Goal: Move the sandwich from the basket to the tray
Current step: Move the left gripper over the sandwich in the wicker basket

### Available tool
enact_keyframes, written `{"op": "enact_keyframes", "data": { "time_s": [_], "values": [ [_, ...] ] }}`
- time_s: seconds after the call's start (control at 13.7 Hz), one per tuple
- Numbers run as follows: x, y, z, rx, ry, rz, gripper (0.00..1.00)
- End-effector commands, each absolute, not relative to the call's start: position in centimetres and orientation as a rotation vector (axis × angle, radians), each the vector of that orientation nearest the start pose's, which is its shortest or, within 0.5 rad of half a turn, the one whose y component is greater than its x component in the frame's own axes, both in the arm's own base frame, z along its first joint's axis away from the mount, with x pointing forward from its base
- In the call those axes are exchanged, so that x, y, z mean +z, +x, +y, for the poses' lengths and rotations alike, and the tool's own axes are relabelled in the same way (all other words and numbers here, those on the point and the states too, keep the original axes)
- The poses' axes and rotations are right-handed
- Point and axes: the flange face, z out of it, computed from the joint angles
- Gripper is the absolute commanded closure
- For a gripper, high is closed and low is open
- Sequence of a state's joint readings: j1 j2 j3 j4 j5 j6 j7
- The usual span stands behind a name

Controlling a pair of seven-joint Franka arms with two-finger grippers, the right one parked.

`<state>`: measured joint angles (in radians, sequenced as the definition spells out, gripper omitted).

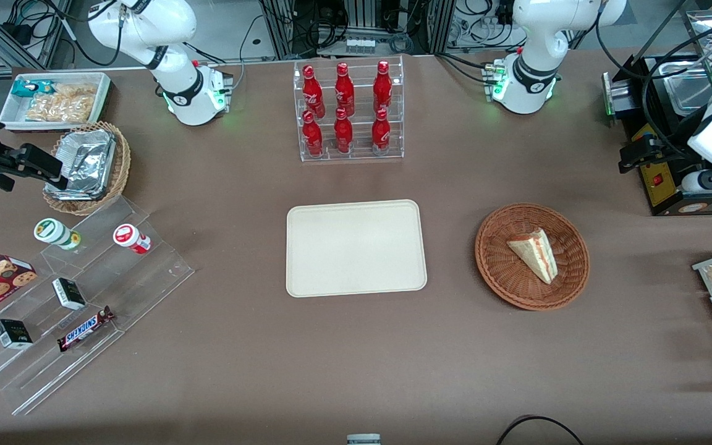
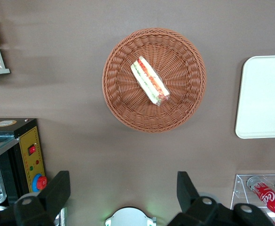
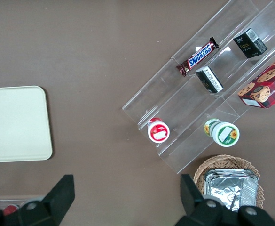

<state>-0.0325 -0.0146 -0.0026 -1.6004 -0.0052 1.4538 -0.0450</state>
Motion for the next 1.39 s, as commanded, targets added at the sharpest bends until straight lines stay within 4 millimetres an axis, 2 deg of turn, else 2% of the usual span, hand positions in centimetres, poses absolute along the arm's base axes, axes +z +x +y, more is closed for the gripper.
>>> {"op": "enact_keyframes", "data": {
  "time_s": [0.0,0.15,0.29,0.44,0.66,0.88,1.02,1.17,1.32],
  "values": [
    [61.2,53.8,-2.3,0.190,-3.154,0.035,0.00],
    [60.7,53.9,-2.3,0.204,-3.156,0.038,0.00],
    [57.6,54.9,-2.4,0.311,-3.149,0.042,0.00],
    [54.3,55.2,-2.4,0.386,-3.140,0.040,0.00],
    [49.1,55.5,-2.5,0.366,-3.140,0.034,0.00],
    [42.4,55.1,-3.2,0.263,-3.145,0.038,0.00],
    [39.2,54.5,-4.6,0.186,-3.148,0.032,0.00],
    [36.9,53.9,-5.6,0.117,-3.147,-0.103,0.00],
    [34.9,53.4,-7.2,0.047,-3.135,-0.331,0.00]
  ]
}}
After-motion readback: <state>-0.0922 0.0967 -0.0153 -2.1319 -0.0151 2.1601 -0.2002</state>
